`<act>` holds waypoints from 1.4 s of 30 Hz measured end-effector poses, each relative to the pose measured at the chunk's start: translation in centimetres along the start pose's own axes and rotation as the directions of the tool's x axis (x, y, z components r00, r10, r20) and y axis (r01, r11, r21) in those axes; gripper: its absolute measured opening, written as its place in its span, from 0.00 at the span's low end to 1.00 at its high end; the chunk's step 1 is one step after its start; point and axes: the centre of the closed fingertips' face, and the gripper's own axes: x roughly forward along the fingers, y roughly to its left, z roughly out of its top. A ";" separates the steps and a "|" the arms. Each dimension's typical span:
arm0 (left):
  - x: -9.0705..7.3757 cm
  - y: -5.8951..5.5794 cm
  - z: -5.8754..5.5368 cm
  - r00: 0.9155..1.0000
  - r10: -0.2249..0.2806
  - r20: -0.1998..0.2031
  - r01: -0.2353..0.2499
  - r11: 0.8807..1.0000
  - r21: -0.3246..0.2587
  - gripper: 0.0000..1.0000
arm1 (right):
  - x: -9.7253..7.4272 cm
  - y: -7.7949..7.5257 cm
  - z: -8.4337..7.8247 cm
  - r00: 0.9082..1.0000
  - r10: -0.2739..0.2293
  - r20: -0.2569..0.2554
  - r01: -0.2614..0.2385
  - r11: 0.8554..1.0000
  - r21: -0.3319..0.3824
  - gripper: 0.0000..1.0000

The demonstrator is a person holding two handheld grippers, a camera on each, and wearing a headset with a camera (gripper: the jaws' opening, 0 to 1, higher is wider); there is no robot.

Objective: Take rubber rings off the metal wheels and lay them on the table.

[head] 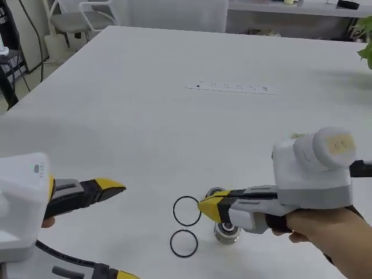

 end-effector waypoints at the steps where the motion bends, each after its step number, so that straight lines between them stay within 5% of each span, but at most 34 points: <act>1: 0.0 0.0 0.0 1.000 0.001 0.000 -0.001 1.000 -0.001 0.88 | 0.0 0.0 -0.1 1.000 0.002 -0.002 -0.002 1.000 -0.003 0.00; 8: 0.0 0.1 0.0 1.000 0.001 0.003 -0.001 1.000 -0.006 0.87 | 0.7 0.0 -1.0 1.000 0.001 -0.016 -0.001 0.999 -0.036 0.00; 16: 0.0 0.1 -0.1 1.000 0.001 0.000 -0.001 1.000 -0.007 0.86 | 1.2 -0.6 -3.2 0.995 -0.037 -0.098 0.030 0.997 -0.077 0.00; 26: 0.0 0.3 -0.1 1.000 0.009 -0.002 -0.009 1.000 -0.008 0.85 | 1.2 -1.3 -3.1 0.995 -0.056 -0.076 0.052 0.997 -0.060 0.00; 42: -0.1 0.5 -0.1 1.000 0.020 0.005 -0.020 1.000 -0.022 0.83 | 1.6 -1.1 -2.4 0.997 -0.063 -0.041 0.056 0.988 -0.146 0.00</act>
